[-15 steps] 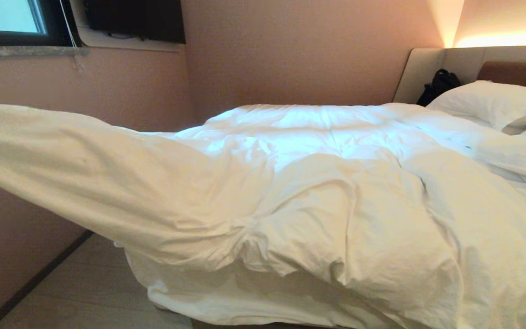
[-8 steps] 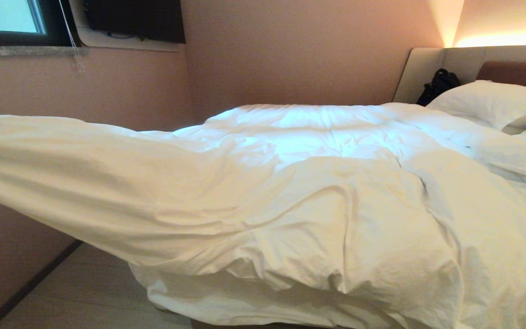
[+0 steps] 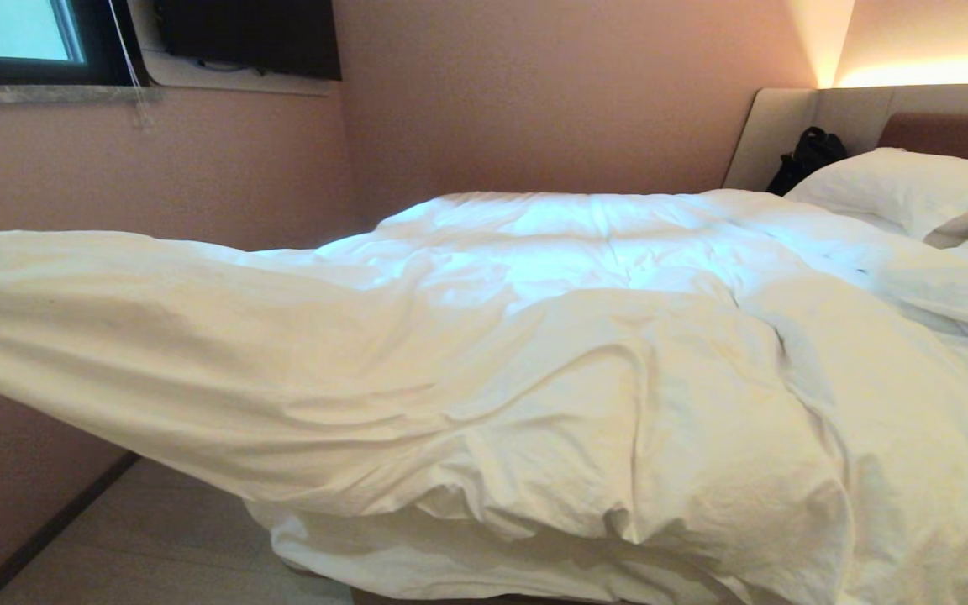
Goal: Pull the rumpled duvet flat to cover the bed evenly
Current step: Flatten the corners of the folded blanket
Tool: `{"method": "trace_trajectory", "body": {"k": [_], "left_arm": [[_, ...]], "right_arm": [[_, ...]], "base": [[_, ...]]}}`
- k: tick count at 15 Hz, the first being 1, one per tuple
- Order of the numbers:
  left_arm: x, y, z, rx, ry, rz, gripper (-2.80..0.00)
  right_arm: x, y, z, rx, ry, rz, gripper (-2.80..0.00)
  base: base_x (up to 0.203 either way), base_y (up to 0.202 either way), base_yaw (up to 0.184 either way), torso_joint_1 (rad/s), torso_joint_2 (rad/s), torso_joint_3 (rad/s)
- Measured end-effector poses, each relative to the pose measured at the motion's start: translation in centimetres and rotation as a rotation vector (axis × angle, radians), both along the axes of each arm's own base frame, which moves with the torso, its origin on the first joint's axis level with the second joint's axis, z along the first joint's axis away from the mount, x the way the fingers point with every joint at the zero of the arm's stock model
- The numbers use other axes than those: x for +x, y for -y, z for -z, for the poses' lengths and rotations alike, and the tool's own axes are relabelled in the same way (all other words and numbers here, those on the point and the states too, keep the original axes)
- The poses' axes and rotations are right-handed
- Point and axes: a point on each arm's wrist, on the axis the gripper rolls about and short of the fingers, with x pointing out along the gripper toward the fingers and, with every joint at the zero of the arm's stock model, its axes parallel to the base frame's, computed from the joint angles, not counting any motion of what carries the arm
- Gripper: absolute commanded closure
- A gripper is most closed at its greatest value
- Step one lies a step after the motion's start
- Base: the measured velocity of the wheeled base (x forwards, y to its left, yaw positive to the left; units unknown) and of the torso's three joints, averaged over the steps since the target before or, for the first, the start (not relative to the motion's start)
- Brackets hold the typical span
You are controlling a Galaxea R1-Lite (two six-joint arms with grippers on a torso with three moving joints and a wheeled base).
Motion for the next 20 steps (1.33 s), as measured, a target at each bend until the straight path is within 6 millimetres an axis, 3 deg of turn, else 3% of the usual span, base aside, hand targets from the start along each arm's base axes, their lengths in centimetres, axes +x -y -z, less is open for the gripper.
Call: {"method": "trace_trajectory", "body": {"k": [6,10,14,20], "left_arm": [[-0.3,-0.5,1.6,-0.026,-0.078,0.001,0.0],[-1.8,-1.1,2.1,-0.061,-0.12,-0.042,0.0],[-3.8,-2.7,2.6,-0.052,-0.153,-0.109,0.0],[-4.4,-5.9,3.9,-0.07,-0.169,-0.167,0.0]], "right_arm": [[0.0,0.0,0.0,0.0,0.0,0.0,0.0],[0.0,0.0,0.0,0.0,0.0,0.0,0.0],[0.0,0.0,0.0,0.0,0.0,0.0,0.0],[0.0,0.0,0.0,0.0,0.0,0.0,0.0]], "base": [[0.0,0.0,0.0,0.0,0.0,0.0],[0.0,0.0,0.0,0.0,0.0,0.0],[0.0,0.0,0.0,0.0,0.0,0.0],[0.0,0.0,0.0,0.0,0.0,0.0]]}}
